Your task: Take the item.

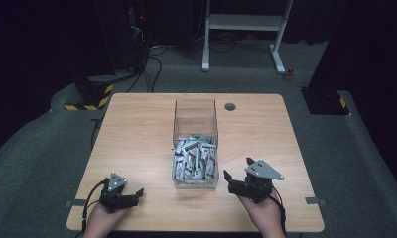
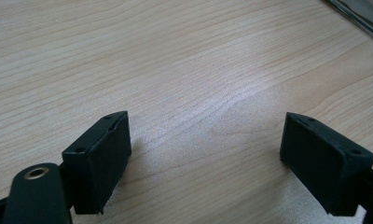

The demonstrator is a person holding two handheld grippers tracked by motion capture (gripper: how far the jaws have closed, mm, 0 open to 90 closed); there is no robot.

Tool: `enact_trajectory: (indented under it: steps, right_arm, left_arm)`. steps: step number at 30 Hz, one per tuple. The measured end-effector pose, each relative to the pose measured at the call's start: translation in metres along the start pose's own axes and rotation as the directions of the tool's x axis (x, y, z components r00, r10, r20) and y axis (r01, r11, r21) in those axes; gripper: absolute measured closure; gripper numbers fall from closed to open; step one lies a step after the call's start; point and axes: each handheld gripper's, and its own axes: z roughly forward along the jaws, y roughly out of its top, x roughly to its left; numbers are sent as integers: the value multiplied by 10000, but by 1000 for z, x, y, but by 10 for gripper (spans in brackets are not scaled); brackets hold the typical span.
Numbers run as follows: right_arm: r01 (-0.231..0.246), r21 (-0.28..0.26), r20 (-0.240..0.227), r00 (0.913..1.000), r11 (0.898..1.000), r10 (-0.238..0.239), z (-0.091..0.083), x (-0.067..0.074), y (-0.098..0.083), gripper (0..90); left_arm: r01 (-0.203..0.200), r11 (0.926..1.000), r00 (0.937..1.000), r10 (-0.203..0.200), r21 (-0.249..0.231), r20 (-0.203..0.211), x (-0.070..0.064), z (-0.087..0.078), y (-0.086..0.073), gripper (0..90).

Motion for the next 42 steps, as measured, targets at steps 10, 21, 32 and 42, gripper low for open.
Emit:
enact_trajectory:
  steps: [10,21,32,42]
  right_arm:
    - [157,158,-35,9999,9998,-157,11,6,5,130]
    - [54,13,-193,9998,10000,-54,18,12,12,130]
    - [25,-120,-376,9993,9999,-29,18,13,16,143]
    - [-138,-372,-630,9979,9992,114,21,17,23,231]
  left_arm:
    - [8,10000,10000,-7,16,-25,0,0,0,164]
    - [-1,10000,10000,1,19,-31,0,0,0,164]
    - [-78,10000,10000,78,21,-35,1,0,0,164]
    - [-40,10000,10000,40,3,38,0,0,0,162]
